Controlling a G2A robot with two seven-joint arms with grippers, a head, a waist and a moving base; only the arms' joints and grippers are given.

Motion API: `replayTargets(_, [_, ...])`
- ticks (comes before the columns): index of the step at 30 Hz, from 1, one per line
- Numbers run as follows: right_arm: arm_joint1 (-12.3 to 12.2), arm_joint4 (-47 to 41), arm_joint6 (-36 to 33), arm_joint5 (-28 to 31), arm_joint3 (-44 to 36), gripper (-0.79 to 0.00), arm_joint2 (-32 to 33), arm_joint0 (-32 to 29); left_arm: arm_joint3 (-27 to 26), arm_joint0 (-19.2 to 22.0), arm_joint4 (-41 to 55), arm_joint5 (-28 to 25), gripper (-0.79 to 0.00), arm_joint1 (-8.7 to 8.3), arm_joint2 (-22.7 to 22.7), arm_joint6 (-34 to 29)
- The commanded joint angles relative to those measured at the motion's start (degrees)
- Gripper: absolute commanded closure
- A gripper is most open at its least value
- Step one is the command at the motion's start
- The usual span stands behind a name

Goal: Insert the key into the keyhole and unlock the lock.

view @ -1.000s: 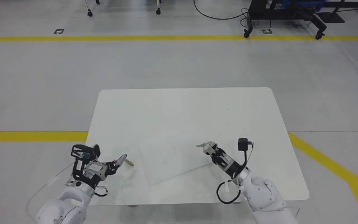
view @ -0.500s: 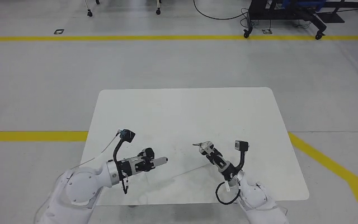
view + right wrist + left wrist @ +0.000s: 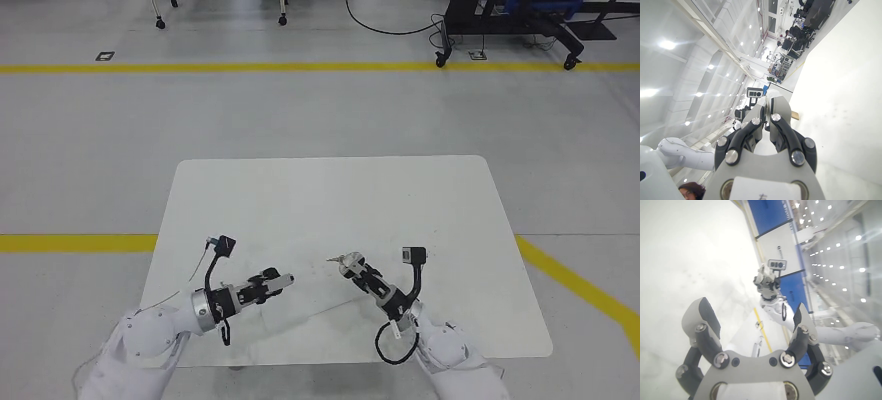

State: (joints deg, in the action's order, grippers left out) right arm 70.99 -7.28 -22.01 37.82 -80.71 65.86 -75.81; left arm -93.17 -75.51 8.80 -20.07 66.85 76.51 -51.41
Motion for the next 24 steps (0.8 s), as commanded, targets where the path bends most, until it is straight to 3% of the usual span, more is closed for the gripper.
replayTargets(1, [0.21, -0.37, -0.17, -0.73, -0.49, 0.000, -1.00, 0.07, 2.99, 1.68, 3.79, -1.40, -0.785, 0.19, -1.05, -0.79])
replayTargets(3, [0.40, -0.54, -0.63, -1.40, -0.66, 0.000, -1.98, 0.11, 5.22, 3.37, 5.61, -1.81, -0.785, 0.37, -2.09, -1.73])
replayTargets(6, [0.60, -0.25, -0.93, -2.32, -0.36, 0.000, -2.89, 0.39, 7.57, 5.27, 5.51, -1.87, -0.619, 0.56, -3.60, -1.98])
replayTargets(9, [0.74, -0.38, -1.11, -2.90, -0.20, 0.000, -3.36, 0.59, 9.05, 6.60, 5.32, -1.07, -0.548, 0.82, -5.01, -0.88])
replayTargets(11, [0.79, -0.39, -1.31, -3.10, -0.23, 0.000, -3.50, 0.66, 9.56, 7.17, 5.15, -1.39, -0.548, 0.95, -5.82, -0.49])
replayTargets(15, [0.97, -0.81, -2.28, -3.85, -0.04, 0.000, -4.33, 0.95, 10.51, 7.73, 5.76, -1.87, -0.376, 1.20, -7.06, 0.65])
replayTargets(24, [1.57, -1.11, -2.75, -3.28, 1.86, 0.000, -6.04, 2.26, 10.39, 8.70, 2.15, -1.10, -0.354, 1.30, -8.80, 2.68])
